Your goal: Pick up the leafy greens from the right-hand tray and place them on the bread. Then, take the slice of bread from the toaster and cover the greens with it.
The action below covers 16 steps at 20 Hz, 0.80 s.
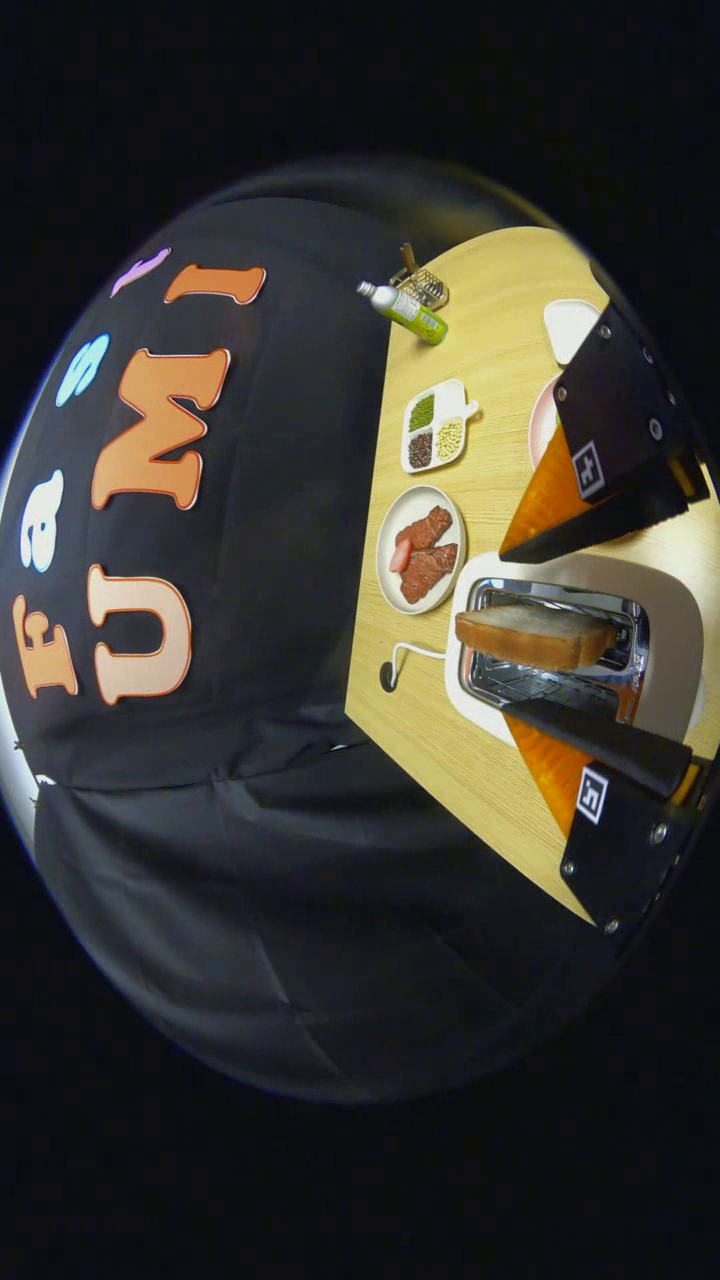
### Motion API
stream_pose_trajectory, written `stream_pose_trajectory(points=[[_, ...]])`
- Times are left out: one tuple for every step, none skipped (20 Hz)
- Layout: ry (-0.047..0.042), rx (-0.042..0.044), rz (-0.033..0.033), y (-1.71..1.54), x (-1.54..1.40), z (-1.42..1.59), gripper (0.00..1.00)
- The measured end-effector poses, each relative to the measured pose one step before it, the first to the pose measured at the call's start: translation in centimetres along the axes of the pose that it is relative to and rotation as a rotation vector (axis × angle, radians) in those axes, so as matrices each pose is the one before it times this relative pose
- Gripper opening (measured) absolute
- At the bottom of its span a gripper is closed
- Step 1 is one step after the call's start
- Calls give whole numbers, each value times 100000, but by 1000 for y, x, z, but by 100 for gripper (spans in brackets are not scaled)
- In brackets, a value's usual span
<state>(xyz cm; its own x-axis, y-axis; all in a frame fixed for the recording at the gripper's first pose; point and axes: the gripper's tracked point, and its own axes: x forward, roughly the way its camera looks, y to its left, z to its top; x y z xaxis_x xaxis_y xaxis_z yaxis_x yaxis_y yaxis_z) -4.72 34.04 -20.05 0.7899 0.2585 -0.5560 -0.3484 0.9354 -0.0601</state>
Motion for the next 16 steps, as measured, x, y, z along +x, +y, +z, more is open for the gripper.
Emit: stream_pose_trajectory(points=[[1075,-837,94,323,171,-301,76],[1159,-879,526,327,50,-295,73],[424,-1005,-345,68,83,-126,68],[509,-950,-364,104,-48,-54,65],[657,-105,42,131,99,-181,56],[652,550,40,180,46,-171,48],[420,215,-636,-83,256,-135,39],[-172,98,-1137,-335,-281,251,30],[147,658,112,-46,8,95,19],[624,575,13,-63,26,-135,16],[388,245,-503,-211,-31,67,13],[-203,315,-576,-263,-53,205,12],[-150,696,-451,-243,11,206,8],[134,750,-119,-109,-46,66,8],[181,747,-54,-107,-88,198,7],[216,877,183,-48,-109,162,7]])
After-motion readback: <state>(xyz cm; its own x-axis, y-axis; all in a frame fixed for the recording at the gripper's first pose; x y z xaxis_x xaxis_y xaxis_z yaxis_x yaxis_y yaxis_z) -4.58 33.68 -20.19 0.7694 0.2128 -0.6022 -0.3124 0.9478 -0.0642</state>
